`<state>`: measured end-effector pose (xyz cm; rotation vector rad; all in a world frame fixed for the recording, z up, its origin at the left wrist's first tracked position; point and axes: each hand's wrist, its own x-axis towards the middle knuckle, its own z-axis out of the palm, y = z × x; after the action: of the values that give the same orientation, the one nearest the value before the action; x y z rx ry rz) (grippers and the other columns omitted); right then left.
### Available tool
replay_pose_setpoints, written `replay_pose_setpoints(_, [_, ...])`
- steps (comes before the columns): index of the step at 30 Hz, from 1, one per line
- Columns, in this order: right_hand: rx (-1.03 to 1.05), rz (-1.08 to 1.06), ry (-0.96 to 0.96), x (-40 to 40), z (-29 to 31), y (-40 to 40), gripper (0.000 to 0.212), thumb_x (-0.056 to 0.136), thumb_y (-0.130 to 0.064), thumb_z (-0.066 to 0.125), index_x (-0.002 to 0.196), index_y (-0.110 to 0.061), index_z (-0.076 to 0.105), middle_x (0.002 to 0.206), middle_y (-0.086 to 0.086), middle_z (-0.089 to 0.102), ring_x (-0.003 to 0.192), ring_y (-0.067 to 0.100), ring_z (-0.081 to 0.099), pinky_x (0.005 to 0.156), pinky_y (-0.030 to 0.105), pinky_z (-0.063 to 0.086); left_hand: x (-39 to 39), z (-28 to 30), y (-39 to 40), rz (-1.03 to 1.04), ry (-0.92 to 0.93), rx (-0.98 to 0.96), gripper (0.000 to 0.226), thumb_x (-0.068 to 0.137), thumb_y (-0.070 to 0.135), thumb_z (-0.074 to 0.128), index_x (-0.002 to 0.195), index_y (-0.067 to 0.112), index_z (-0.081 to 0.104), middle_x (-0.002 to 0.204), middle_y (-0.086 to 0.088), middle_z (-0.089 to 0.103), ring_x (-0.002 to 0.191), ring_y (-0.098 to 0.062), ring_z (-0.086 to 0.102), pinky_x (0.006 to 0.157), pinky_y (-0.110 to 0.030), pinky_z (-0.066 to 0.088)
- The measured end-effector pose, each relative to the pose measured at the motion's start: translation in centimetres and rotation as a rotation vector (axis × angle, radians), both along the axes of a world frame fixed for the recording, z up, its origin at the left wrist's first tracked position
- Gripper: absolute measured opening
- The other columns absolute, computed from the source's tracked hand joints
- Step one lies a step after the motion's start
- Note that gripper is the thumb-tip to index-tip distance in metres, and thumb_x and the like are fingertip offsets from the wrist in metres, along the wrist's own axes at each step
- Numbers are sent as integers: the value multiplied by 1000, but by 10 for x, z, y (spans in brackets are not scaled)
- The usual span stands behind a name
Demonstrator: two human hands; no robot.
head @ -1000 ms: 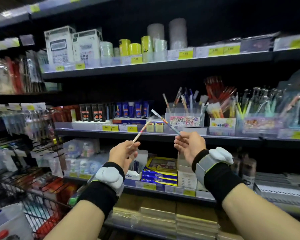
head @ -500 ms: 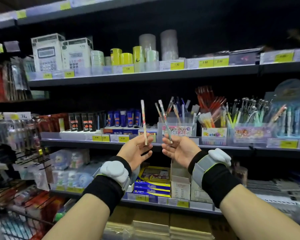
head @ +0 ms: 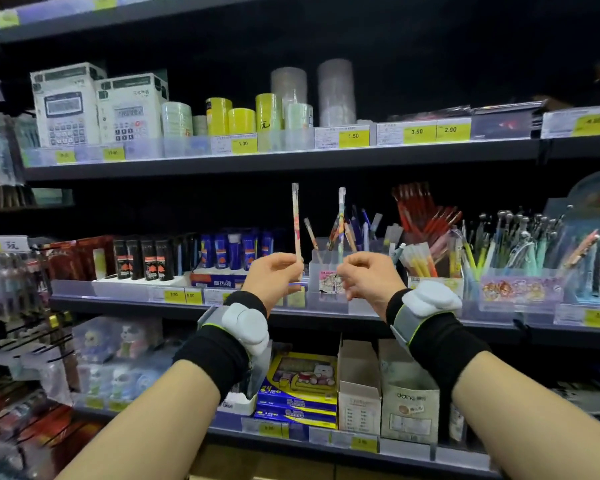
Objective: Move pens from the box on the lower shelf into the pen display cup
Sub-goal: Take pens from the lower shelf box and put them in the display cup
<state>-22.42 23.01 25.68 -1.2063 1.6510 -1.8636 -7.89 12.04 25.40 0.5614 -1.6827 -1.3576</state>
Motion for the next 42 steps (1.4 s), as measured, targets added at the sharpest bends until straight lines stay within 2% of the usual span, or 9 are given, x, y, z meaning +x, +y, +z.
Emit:
replay_pose_setpoints(5, [30,-85,255,-13,6,-18,21,85,2,64,95,-16,60,73,16,65,56,27,62,60,45,61,-24,7,-14,100,-57,-182,19,91,6,64,109,3,68,90,-8,69,73,-15,65,73,-26,59])
replay_pose_setpoints(8, [58,-138,367,-17,9,-30,17,80,-5,66,86,-19,60,78,15,72,62,30,69,60,43,63,-33,7,-22,160,-93,-291,18,88,8,67,105,15,69,89,-4,72,78,-19,69,76,-34,61])
replay_pose_setpoints(13, [98,-211,464,-23,16,-45,23,74,-17,65,96,-14,68,78,5,74,76,24,73,72,43,63,-42,8,-30,197,-117,-335,19,85,9,69,100,21,67,89,-3,73,81,-19,72,81,-43,60])
replay_pose_setpoints(16, [48,-250,496,-26,18,-52,12,82,-20,61,89,-13,70,76,5,74,72,25,73,70,43,62,-46,11,-34,225,-132,-372,16,84,13,70,96,24,67,90,0,73,85,-16,71,83,-40,59])
replay_pose_setpoints(21, [20,-363,639,-26,22,-61,21,92,-30,55,80,-17,66,75,6,71,72,28,67,68,41,57,-51,15,-40,267,-154,-441,9,85,22,69,87,31,66,83,7,72,84,-12,68,83,-33,55])
replay_pose_setpoints(24, [136,-413,719,-32,23,-68,25,90,-35,56,79,-15,67,76,3,71,74,26,66,71,40,58,-55,14,-43,294,-200,-468,6,87,21,68,91,25,69,84,7,71,82,-9,66,80,-25,50])
replay_pose_setpoints(27, [272,-433,788,-36,23,-69,31,90,-35,57,86,-6,68,83,14,71,80,33,67,66,35,52,-59,12,-46,334,-259,-496,8,88,19,67,94,18,73,82,6,69,78,-7,62,75,-19,47])
replay_pose_setpoints(35, [479,-405,890,-35,31,-75,35,90,-40,59,76,-9,64,73,7,64,66,27,60,53,25,38,-67,5,-55,324,-381,-466,21,87,26,70,103,14,75,96,-1,74,86,-12,65,85,-27,53])
replay_pose_setpoints(42, [438,-400,871,-34,30,-74,31,91,-42,60,85,-12,64,81,6,66,74,26,64,63,30,47,-62,6,-57,338,-350,-474,21,88,22,69,107,15,74,100,-2,74,86,-10,63,83,-22,50])
